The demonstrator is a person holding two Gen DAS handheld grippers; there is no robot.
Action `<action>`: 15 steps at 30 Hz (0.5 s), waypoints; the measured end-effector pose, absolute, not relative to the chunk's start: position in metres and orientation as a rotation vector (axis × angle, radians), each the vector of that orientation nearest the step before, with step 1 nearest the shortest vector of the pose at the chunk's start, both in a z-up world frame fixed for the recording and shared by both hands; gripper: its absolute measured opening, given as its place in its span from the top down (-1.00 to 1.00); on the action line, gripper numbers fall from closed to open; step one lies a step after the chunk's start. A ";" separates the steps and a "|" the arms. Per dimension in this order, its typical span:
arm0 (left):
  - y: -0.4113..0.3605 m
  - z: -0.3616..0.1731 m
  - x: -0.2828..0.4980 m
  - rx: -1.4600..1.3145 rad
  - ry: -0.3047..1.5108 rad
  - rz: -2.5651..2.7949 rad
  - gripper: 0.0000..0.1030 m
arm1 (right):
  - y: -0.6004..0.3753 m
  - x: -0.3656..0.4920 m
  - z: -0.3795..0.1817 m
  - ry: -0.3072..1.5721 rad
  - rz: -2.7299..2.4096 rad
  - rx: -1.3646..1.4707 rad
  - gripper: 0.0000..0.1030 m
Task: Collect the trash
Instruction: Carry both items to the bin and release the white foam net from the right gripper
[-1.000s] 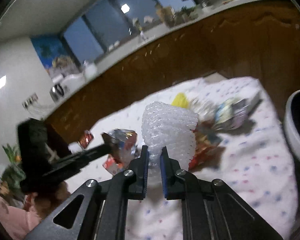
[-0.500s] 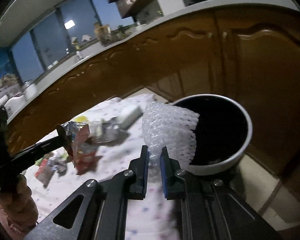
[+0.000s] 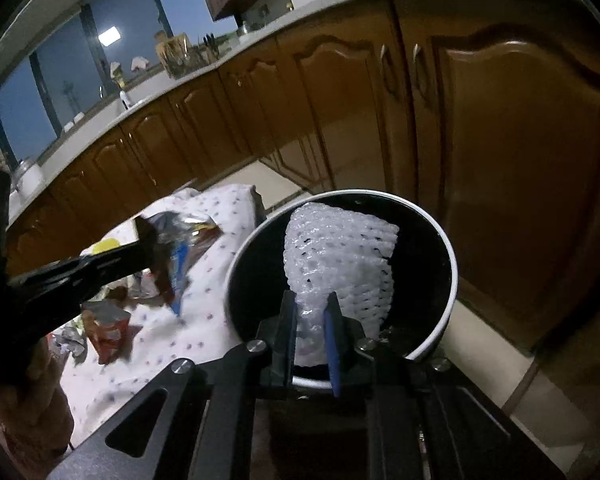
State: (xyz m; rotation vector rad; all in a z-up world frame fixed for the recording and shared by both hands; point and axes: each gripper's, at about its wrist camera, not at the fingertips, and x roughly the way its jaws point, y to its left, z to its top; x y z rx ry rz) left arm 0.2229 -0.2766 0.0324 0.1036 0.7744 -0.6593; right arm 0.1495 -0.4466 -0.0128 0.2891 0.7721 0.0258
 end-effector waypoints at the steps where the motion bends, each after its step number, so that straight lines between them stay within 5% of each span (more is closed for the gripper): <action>1: -0.283 0.031 0.229 0.109 0.789 -0.662 0.93 | -0.450 0.152 -0.013 0.780 0.023 0.289 0.70; 12: -0.327 0.004 0.260 0.163 0.888 -0.679 0.93 | -0.466 0.170 -0.028 0.857 0.009 0.268 0.66; 15: -0.333 0.000 0.262 0.170 0.898 -0.685 0.90 | -0.470 0.174 -0.031 0.869 0.008 0.277 0.50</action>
